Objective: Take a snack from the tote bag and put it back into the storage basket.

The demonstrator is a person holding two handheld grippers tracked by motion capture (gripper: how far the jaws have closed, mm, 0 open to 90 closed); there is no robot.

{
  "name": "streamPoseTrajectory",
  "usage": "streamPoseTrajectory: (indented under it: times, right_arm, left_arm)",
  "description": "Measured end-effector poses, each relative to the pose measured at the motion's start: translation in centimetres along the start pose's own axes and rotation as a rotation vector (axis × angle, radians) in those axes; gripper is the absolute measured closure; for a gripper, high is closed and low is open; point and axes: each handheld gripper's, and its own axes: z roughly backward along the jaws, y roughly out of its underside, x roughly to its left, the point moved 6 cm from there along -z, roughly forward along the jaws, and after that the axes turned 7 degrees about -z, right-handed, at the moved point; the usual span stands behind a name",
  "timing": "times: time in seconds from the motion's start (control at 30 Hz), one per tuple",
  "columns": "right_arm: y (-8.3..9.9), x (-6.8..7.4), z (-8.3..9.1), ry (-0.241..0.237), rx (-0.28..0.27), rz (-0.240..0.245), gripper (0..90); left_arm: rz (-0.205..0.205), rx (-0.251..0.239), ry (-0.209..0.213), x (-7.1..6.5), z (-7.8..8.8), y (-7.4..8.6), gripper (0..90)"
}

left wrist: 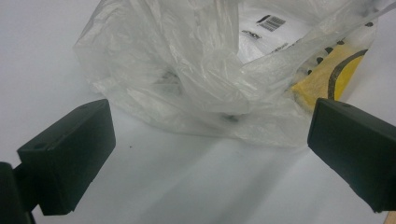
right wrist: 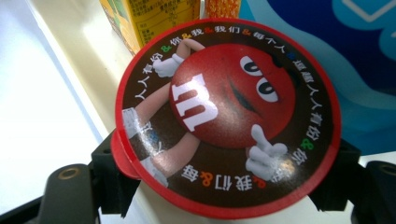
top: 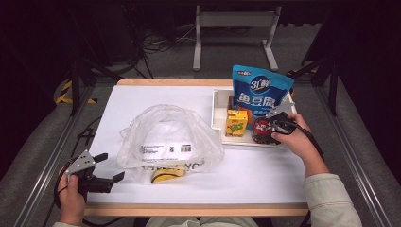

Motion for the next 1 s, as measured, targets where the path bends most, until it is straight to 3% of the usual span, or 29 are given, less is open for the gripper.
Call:
streamPoseTrajectory:
  times: [0.17,0.33,0.6,1.0]
  right_arm:
    - [0.2,-0.3,0.0,0.011,0.009,-0.003,24.8]
    - [0.2,-1.0,0.4,0.063,-0.01,-0.033,17.3]
    - [0.3,-1.1,0.6,0.074,-0.006,-0.035,16.7]
    - [-0.4,-0.5,2.6,0.09,-0.09,-0.042,12.7]
  left_arm:
    - [0.0,0.0,0.0,0.0,0.0,0.0,1.4]
    - [-0.005,0.002,0.002,0.0,0.0,0.0,1.4]
    - [-0.006,0.001,0.002,0.0,0.0,0.0,1.4]
    - [0.001,-0.001,-0.001,0.0,0.0,0.0,1.4]
